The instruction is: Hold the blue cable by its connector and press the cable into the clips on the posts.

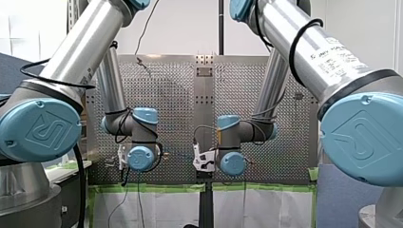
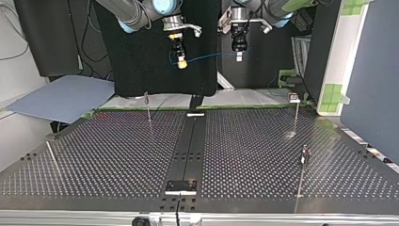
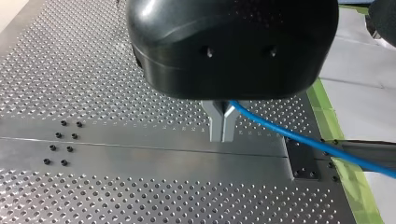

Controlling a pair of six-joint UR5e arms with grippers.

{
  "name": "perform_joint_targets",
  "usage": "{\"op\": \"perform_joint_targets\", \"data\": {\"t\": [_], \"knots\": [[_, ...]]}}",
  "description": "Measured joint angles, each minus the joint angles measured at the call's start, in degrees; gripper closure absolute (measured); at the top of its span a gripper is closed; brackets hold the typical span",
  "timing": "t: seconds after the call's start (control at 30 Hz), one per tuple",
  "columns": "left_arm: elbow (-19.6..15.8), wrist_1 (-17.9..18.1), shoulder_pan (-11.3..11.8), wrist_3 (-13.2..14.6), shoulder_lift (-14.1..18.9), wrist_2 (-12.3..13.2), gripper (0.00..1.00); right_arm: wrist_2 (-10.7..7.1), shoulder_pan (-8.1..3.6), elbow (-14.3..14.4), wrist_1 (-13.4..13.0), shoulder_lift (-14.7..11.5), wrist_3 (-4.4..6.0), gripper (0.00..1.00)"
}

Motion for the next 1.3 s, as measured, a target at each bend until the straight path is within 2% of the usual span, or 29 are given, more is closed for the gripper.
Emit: {"op": "perform_joint_targets", "data": {"t": [0.73, 0.87, 0.97, 1.1, 1.2, 1.3], "knots": [[0.01, 0.00, -0.01, 0.01, -0.01, -0.01, 1.00, 0.00, 0.00, 0.00, 0.00, 0.02, 0.00, 1.00], [0.82, -0.09, -0.83, 0.79, -0.77, -0.83, 1.00, 0.13, -0.12, -0.14, 0.13, -0.10, 0.12, 1.00], [2.04, -0.97, -2.05, 0.84, -0.65, -2.05, 1.00, 0.94, -0.74, -0.95, 0.94, -0.91, 0.94, 1.00], [3.85, -2.91, -3.92, -0.59, 0.99, -4.12, 1.00, 2.13, -0.84, -2.87, 2.86, -2.85, 2.86, 1.00], [4.34, -4.28, -4.27, -0.91, 2.33, -5.51, 1.00, 1.67, -0.81, -4.50, 4.49, -4.47, 4.46, 1.00], [4.49, -5.60, -4.16, -0.57, 3.62, -6.82, 1.00, 0.56, -0.84, -6.00, 6.00, -5.98, 5.34, 1.00]]}}
